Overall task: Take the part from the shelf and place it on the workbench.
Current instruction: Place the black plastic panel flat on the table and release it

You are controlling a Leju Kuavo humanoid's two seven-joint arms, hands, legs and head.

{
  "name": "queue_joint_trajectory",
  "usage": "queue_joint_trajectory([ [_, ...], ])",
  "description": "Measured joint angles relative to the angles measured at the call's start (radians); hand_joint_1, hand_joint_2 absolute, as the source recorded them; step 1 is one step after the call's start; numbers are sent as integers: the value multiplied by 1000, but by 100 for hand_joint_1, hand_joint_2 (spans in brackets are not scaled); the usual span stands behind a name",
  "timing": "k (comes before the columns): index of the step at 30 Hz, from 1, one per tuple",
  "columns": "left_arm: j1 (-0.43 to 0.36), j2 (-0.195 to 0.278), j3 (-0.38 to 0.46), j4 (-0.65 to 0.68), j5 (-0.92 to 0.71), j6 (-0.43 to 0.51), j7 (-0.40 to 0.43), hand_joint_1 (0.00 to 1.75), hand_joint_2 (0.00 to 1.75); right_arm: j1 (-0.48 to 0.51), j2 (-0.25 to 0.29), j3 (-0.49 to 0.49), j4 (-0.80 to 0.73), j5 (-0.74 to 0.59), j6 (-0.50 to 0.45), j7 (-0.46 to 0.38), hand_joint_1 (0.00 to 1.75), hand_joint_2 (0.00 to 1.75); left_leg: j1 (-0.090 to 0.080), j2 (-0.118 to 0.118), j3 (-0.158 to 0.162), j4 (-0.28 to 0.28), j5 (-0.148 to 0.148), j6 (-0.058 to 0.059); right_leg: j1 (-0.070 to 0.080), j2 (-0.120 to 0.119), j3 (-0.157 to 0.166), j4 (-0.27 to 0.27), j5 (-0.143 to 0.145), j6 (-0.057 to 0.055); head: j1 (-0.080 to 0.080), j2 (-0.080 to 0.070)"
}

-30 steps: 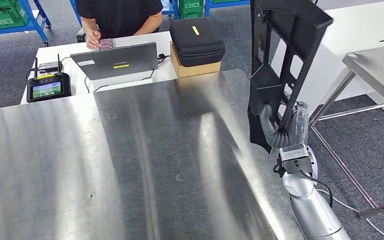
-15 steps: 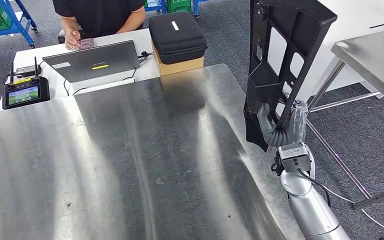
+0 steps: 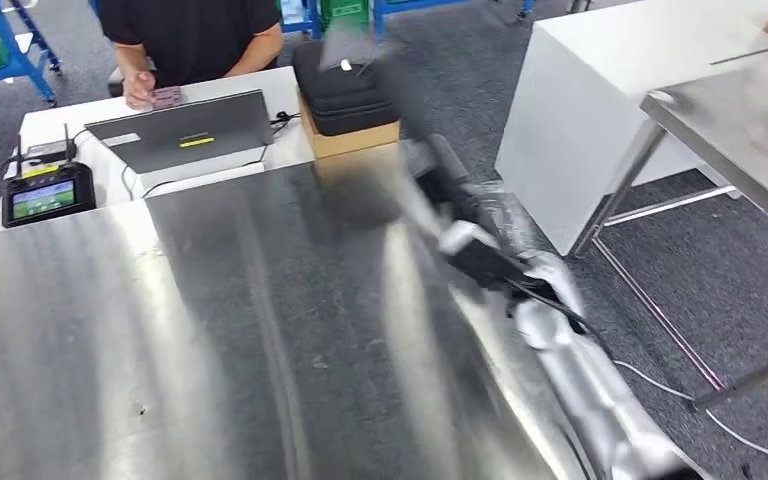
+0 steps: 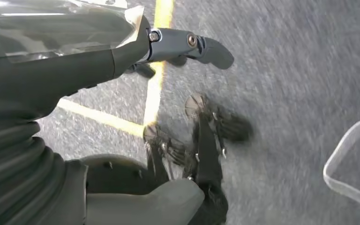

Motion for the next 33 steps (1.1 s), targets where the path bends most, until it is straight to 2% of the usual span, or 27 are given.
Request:
queue_joint_trajectory([
  [1,-7,4,4,0,3,-6,0,0,175,-39,18,25,140,137,60,138,175,175,5,8,-6,10,2,-9,-3,-7,28,-57,35,17,-5,0],
  [2,-15,8,7,-2,4,-7,1,0,175,-66,32,42,247,246,82,241,175,175,11,11,-11,26,3,-20,-5,-15,44,-101,53,21,0,0],
  [3,-21,11,10,-4,4,-8,0,0,175,-98,46,54,332,314,87,307,175,175,15,9,-15,41,1,-33,-4,-25,51,-119,55,8,9,0],
  [5,-23,16,15,-7,6,-8,-1,0,175,-167,74,77,480,330,81,338,175,175,20,11,-16,62,-1,-57,2,-28,47,-113,34,-36,20,0],
  [6,-21,17,17,-7,7,-8,-2,0,175,-199,87,85,538,299,82,323,175,175,23,17,-24,69,7,-67,3,-21,58,-108,37,-56,17,0],
  [8,-17,20,19,-7,8,-8,-2,0,175,-248,105,97,620,254,83,294,175,175,33,22,-55,106,13,-78,4,-7,65,-108,62,-86,3,0],
  [9,-14,21,20,-8,8,-8,-2,0,175,-272,113,102,650,245,82,287,175,175,37,19,-84,143,-4,-82,6,-3,63,-107,76,-97,-1,0],
  [10,-11,22,21,-8,8,-7,-2,0,175,-292,122,106,673,240,82,283,175,175,38,11,-114,190,-35,-84,7,-1,58,-108,82,-104,-4,0],
  [11,-8,22,22,-8,8,-6,-3,0,175,-304,128,107,692,237,79,276,175,175,38,5,-151,249,-73,-85,8,2,56,-108,86,-107,-5,0],
  [12,-4,21,22,-8,8,-5,-4,0,175,-312,134,108,711,234,73,266,175,175,38,1,-184,306,-103,-87,9,5,56,-108,89,-108,-6,0],
  [13,1,21,24,-8,8,-3,-5,0,175,-315,137,107,727,227,61,251,175,175,40,0,-201,340,-117,-89,9,7,60,-108,89,-107,-6,0],
  [14,5,20,26,-8,8,-1,-5,0,175,-315,141,101,744,212,42,225,175,175,42,0,-203,346,-114,-92,8,8,61,-108,86,-104,-6,0],
  [15,8,20,29,-8,8,1,-5,0,175,-313,144,92,759,191,22,194,175,175,46,1,-187,313,-93,-95,7,10,64,-108,83,-101,-6,0],
  [17,6,19,36,-8,9,3,0,0,175,-310,148,53,780,123,-8,108,175,175,56,3,-122,185,-44,-103,7,11,66,-108,76,-92,-6,0],
  [18,4,18,39,-8,9,6,4,0,175,-310,149,28,784,90,-14,66,175,175,57,7,-100,146,-59,-104,8,13,64,-109,73,-86,-6,0],
  [19,2,17,41,-8,9,9,10,0,175,-313,150,2,786,60,-16,26,175,175,54,9,-82,124,-79,-100,13,15,63,-110,68,-80,-6,0],
  [21,1,15,45,-8,10,14,15,0,175,-314,154,-41,787,29,-17,-24,175,175,46,13,-69,129,-124,-82,23,21,68,-123,59,-68,-5,0],
  [23,2,12,48,-9,12,13,13,0,175,-309,159,-67,787,23,-17,-48,175,175,50,11,-45,83,-111,-62,29,23,81,-127,63,-58,-3,0],
  [24,0,10,49,-9,13,14,13,0,175,-308,161,-75,788,25,-16,-54,175,175,51,11,-40,57,-107,-54,30,21,70,-109,56,-58,0,0],
  [25,-3,8,51,-9,13,19,14,0,175,-309,160,-82,788,28,-15,-57,175,175,53,10,-40,34,-103,-46,30,18,41,-70,37,-63,2,0],
  [27,-13,6,54,-9,14,35,20,0,175,-309,161,-88,790,38,-20,-56,175,175,49,11,-62,25,-96,-36,27,15,-44,42,-33,-80,7,0],
  [28,-17,5,57,-9,16,43,22,0,175,-304,162,-90,793,43,-26,-53,175,175,48,12,-73,25,-92,-33,25,14,-73,91,-58,-81,7,0],
  [29,-18,5,61,-9,18,47,24,0,175,-297,165,-91,796,48,-33,-52,175,175,48,13,-83,25,-86,-31,22,14,-78,117,-67,-74,8,0],
  [30,-19,4,64,-9,22,50,24,0,175,-291,168,-91,799,51,-38,-51,175,175,49,14,-89,27,-78,-32,18,13,-61,111,-60,-62,8,0],
  [32,-21,6,72,-9,29,53,26,0,175,-288,176,-92,804,55,-42,-54,175,175,50,18,-102,44,-59,-44,4,11,31,17,-38,-39,8,0],
  [33,-22,7,76,-9,32,54,28,0,175,-293,183,-92,805,58,-42,-55,175,175,50,17,-115,65,-51,-54,-2,7,74,-18,-22,-29,10,0],
])
